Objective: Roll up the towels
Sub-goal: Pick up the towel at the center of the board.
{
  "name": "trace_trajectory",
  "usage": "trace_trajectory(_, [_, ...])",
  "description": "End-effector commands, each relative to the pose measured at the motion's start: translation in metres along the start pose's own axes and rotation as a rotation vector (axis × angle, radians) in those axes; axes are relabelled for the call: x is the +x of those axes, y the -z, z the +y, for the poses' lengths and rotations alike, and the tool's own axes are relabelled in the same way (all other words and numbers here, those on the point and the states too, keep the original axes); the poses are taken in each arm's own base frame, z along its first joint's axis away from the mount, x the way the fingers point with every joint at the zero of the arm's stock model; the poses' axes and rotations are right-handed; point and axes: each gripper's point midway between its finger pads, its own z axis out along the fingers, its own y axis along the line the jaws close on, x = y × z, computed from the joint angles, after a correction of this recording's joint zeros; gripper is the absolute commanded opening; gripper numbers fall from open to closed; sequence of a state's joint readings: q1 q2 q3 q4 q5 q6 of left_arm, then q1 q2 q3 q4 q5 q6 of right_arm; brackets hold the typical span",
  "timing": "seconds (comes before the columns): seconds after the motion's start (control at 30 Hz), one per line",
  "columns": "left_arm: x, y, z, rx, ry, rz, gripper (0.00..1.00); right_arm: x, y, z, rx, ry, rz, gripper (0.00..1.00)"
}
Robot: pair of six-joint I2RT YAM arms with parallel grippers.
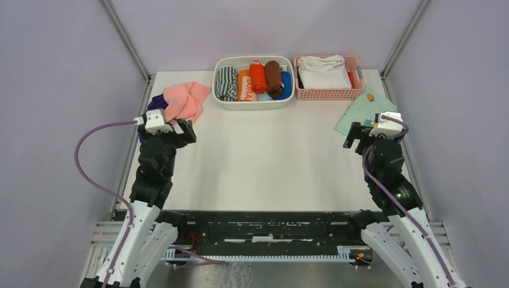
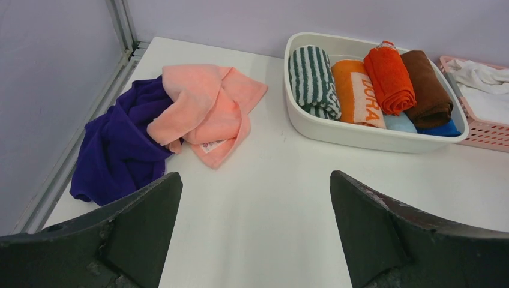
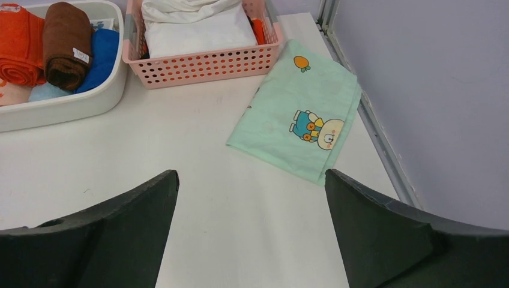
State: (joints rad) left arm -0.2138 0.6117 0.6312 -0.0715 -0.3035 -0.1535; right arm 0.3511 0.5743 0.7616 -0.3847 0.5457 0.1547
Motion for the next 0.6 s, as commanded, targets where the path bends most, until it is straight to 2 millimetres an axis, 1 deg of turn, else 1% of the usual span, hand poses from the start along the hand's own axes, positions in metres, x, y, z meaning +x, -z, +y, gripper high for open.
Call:
trace_trajectory(0.0, [-0.016, -0.003, -0.003, 0.021, -0.043, -0.049, 0.99, -0.021, 0.005, -0.007, 0.029, -0.040, -0.053, 1.00])
trace_trajectory(0.2, [-0.010, -0.011, -0.006, 0.026, -0.049, -0.013, 0.99, -0.019, 0.004, -0.006, 0.026, -0.033, -0.042, 1.00])
trace_trajectory(0.33, [-0.005, -0.022, -0.009, 0.019, -0.059, 0.025, 0.99, -0.018, 0.005, -0.005, 0.020, -0.034, -0.039, 1.00])
trace_trajectory(0.43, [-0.003, -0.040, -0.010, -0.004, -0.076, 0.065, 0.99, -0.015, 0.004, -0.002, 0.003, -0.030, -0.031, 1.00])
trace_trajectory(0.53, [0.001, -0.068, -0.007, -0.045, -0.115, 0.124, 0.99, -0.015, 0.003, 0.001, -0.011, -0.028, -0.026, 1.00])
trace_trajectory(0.57, [0.010, -0.082, -0.005, -0.060, -0.145, 0.167, 0.99, -0.015, 0.003, 0.002, -0.017, -0.027, -0.024, 1.00])
